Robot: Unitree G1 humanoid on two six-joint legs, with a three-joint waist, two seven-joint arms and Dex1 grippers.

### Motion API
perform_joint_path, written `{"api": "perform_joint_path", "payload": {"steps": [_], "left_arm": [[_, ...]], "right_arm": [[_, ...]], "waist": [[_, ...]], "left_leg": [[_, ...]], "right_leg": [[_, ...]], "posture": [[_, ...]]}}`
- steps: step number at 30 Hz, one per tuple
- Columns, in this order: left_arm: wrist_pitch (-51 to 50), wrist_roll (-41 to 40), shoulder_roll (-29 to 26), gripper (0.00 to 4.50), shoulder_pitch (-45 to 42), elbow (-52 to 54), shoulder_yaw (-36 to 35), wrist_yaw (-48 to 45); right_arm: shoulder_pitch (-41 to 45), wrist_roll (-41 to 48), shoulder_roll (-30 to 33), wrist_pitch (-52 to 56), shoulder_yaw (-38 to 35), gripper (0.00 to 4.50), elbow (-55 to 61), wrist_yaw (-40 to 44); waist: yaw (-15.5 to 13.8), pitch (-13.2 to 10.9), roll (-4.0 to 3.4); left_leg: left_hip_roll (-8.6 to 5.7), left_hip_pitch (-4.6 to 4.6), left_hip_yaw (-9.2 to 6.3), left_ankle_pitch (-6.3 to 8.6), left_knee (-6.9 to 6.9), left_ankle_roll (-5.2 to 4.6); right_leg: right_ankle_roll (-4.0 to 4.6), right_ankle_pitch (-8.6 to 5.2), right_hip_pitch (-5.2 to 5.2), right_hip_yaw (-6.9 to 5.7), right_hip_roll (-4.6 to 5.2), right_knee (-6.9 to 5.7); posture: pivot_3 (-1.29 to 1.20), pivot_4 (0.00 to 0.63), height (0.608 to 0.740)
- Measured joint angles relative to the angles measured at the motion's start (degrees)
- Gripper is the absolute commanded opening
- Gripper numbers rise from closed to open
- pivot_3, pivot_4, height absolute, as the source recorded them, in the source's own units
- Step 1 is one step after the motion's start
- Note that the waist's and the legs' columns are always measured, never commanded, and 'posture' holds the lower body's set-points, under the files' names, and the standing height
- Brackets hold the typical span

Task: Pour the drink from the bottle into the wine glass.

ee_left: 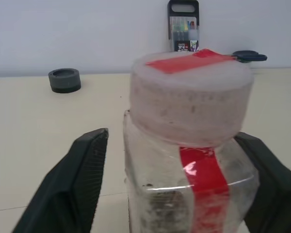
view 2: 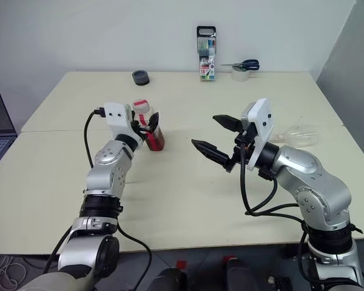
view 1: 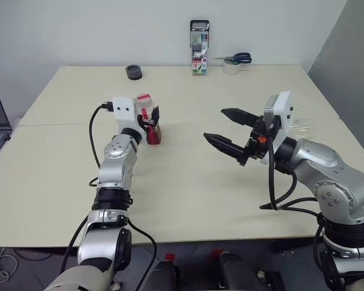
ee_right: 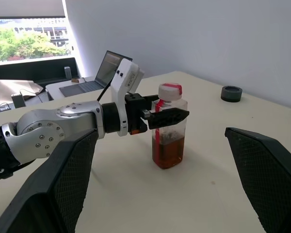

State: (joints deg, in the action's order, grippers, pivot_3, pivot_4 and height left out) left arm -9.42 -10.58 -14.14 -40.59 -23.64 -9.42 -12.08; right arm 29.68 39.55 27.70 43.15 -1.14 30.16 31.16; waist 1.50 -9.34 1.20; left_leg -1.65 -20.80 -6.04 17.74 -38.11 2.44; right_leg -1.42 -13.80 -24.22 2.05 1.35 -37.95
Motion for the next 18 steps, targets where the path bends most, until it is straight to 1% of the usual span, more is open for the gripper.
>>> {"api": "perform_joint_path", "payload": {"steps": [2, 3, 14, 18], "left_arm": [[0.03, -0.08, 0.03, 2.37, 0.0, -0.02, -0.03, 0.0], [0.03, -0.08, 0.03, 2.16, 0.01, -0.05, -0.03, 0.0], [-0.23, 0.13, 0.06, 2.12, 0.04, -0.02, 0.12, -0.03], [-1.71, 0.38, -0.53, 2.12, 0.14, 1.25, 1.86, -2.94]], "right_arm": [[-0.04, 0.0, 0.0, 0.0, 0.0, 4.5, 0.0, -0.08], [-0.07, 0.0, 0.0, 0.0, 0.0, 4.5, 0.0, -0.11], [-0.04, -0.24, -0.02, 0.0, 0.05, 4.5, -0.03, -0.78], [0.58, -1.0, 0.04, 0.05, 0.21, 4.5, -0.45, -1.7]], "waist": [[0.0, 0.0, 0.0], [0.0, 0.0, 0.0], [0.0, 0.0, 0.0], [0.01, 0.0, 0.0]], "left_leg": [[0.0, 0.0, 0.0, 0.0, 0.0, 0.0], [0.0, 0.0, -0.01, 0.0, 0.0, 0.0], [0.0, 0.0, 0.0, 0.0, 0.0, 0.0], [-0.02, -0.01, 0.0, 0.0, 0.0, 0.0]], "right_leg": [[0.0, 0.0, 0.0, 0.01, 0.0, 0.0], [0.0, 0.0, 0.0, 0.0, 0.0, 0.0], [0.0, 0.0, 0.0, 0.0, 0.0, 0.0], [0.0, 0.0, 0.0, -0.01, 0.0, 0.0]], "posture": [[0.0, 0.15, 0.74], [0.0, 0.15, 0.74], [0.0, 0.15, 0.74], [0.0, 0.15, 0.74]]}}
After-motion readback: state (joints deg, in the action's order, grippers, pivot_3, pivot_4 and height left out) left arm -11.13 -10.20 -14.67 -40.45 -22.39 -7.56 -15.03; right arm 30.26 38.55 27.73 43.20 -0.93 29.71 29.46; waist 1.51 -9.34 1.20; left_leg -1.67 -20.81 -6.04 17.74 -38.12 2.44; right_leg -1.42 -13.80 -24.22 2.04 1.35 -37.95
